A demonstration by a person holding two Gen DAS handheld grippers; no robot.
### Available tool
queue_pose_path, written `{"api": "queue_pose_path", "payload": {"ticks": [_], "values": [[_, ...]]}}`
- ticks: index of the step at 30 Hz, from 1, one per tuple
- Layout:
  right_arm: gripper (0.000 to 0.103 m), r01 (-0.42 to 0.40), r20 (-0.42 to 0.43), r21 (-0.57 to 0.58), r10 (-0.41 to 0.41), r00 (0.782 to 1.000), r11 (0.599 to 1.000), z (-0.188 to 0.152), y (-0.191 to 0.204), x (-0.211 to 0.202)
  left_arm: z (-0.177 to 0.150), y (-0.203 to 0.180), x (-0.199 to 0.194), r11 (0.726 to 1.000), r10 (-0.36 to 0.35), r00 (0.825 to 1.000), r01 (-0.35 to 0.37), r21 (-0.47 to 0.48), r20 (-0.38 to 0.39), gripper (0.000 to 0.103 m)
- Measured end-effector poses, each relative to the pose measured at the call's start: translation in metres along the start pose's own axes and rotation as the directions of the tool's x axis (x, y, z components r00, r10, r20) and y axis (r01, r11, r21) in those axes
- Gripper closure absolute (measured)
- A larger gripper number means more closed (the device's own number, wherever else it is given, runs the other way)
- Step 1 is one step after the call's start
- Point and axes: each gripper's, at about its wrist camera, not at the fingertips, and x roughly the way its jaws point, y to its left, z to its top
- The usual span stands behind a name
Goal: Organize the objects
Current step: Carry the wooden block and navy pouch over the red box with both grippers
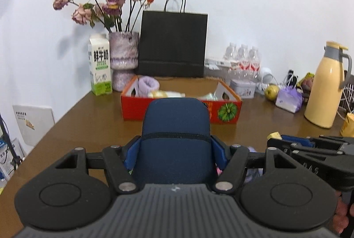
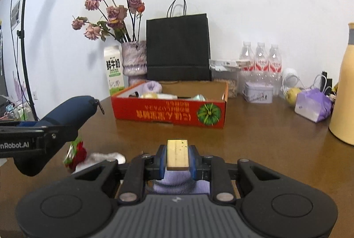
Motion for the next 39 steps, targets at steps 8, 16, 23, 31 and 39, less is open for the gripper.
{"api": "queue_pose_path", "payload": {"ticks": [8,16,23,31,39], "values": [[0.083,0.013,0.05,-0.002,-0.013,0.999,1.0,0.038,0.008,0.027,0.035,0.006,0.021,1.0,-0.016,0.998,0.017,-0.017,0.055,0.037],[0.083,0.04,0.081,0.011,-0.041,0.996,0.999,0.073,0.004,0.064,0.063,0.008,0.065,0.998,-0.028,0.998,0.031,-0.049,0.061,0.037],[0.083,0.042,0.081,0.015,-0.043,0.996,0.999,0.096,0.001,0.101,0.082,0.013,0.107,0.997,-0.014,0.999,0.016,-0.069,0.034,0.037],[0.083,0.03,0.09,0.016,-0.031,0.995,0.999,0.115,-0.005,0.136,0.106,0.013,0.136,0.995,0.015,0.998,-0.009,-0.101,0.066,0.037],[0.083,0.036,0.095,0.014,-0.038,0.995,0.999,0.132,-0.016,0.17,0.123,0.005,0.174,0.994,0.043,0.996,-0.035,-0.107,0.08,0.037]]}}
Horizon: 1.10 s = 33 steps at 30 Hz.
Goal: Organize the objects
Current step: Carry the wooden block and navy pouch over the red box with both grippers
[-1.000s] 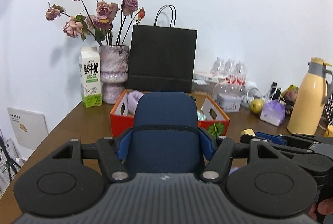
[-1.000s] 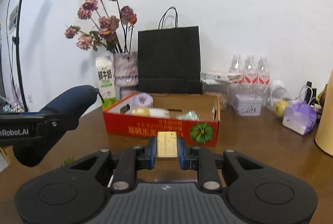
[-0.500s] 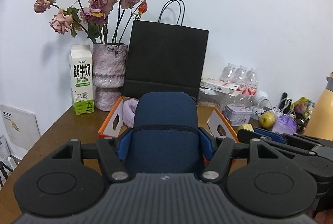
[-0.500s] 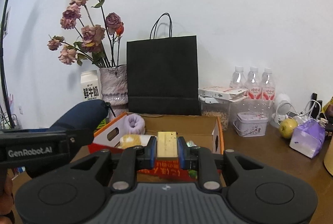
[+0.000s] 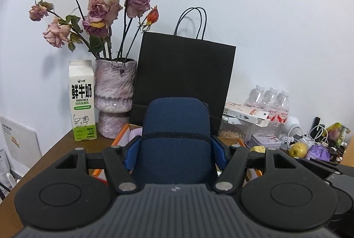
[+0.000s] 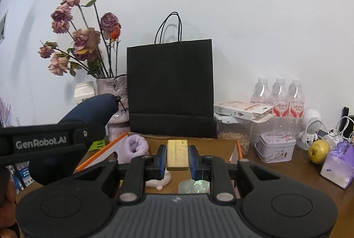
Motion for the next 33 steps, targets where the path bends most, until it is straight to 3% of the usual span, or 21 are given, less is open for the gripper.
{"api": "queue_pose_path", "payload": {"ticks": [14,33], "values": [[0.083,-0.007,-0.044,0.0,0.007,0.999,1.0,0.01,-0.017,0.058,0.005,-0.008,0.064,0.999,0.031,0.999,-0.03,0.016,-0.026,0.037],[0.083,0.029,-0.163,-0.028,-0.033,0.986,0.999,-0.013,-0.025,0.128,-0.005,-0.009,0.128,0.996,0.07,0.99,-0.063,0.063,-0.123,0.037]]}}
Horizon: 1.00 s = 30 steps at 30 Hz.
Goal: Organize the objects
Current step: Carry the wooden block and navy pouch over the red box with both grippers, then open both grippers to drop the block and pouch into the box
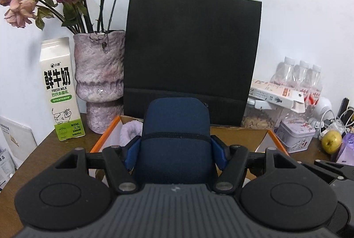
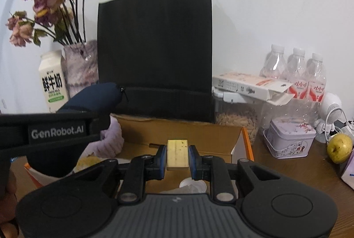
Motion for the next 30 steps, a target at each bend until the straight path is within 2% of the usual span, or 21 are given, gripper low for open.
{"api": "queue_pose_path", "payload": {"ticks": [3,6,7,8,10,20,30], "values": [[0.083,0.006,-0.015,0.005,-0.006,1.0,1.0,-0.002,-0.002,0.006,-0.002,-0.001,0.006,1.0,-0.002,1.0,0.002,0.005,-0.018,0.036],[0.08,0.001,-0.033,0.009,0.0,0.999,1.0,-0.003,-0.003,0.01,-0.004,0.002,0.012,1.0,0.008,0.999,-0.009,-0.011,-0.048,0.029],[0.064,0.001,-0.042,0.009,0.0,0.999,1.0,-0.003,-0.003,0.011,-0.004,0.003,0.011,1.0,0.019,0.999,-0.02,-0.019,-0.04,0.014],[0.035,0.005,-0.042,0.01,-0.004,0.999,1.0,-0.004,-0.002,0.011,-0.004,0.005,0.01,0.999,0.032,0.999,-0.033,-0.029,-0.023,0.0],[0.0,0.021,-0.035,0.006,-0.021,0.999,1.0,-0.005,-0.002,0.011,-0.003,0.007,0.006,0.998,0.05,0.999,-0.05,-0.039,0.012,0.0],[0.0,0.031,-0.046,0.018,-0.03,0.999,0.999,-0.004,-0.005,0.009,-0.002,0.01,0.007,0.996,0.067,0.998,-0.068,-0.052,-0.009,0.0],[0.0,0.023,-0.023,0.001,-0.023,0.999,1.0,0.002,-0.001,-0.005,0.001,0.011,-0.006,0.996,0.051,0.999,-0.05,-0.075,0.011,0.0]]}}
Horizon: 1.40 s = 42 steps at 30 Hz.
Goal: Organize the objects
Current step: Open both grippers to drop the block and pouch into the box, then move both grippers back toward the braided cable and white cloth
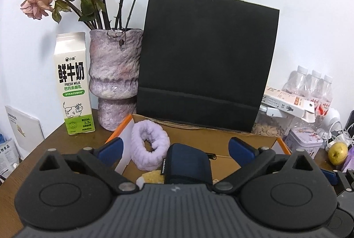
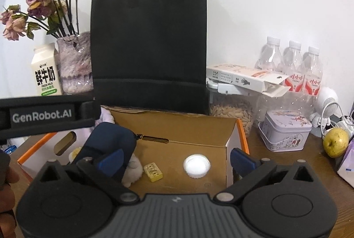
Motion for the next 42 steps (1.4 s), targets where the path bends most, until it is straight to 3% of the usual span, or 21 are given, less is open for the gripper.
{"api": "queue_pose_path", "payload": {"ticks": [16,42], "values": [[0.0,0.012,0.056,-0.053,-0.01,0.998,0.999,0.002,0.01,-0.053,0.003,0.016,-0.056,0.998,-0.042,0.998,0.045,-0.054,0.056,0.0],[0.0,0.001,0.133,-0.077,0.01,0.991,0.997,-0.048,0.004,-0.17,-0.033,0.033,-0.173,0.995,-0.099,0.985,0.094,0.039,0.144,0.0]]}}
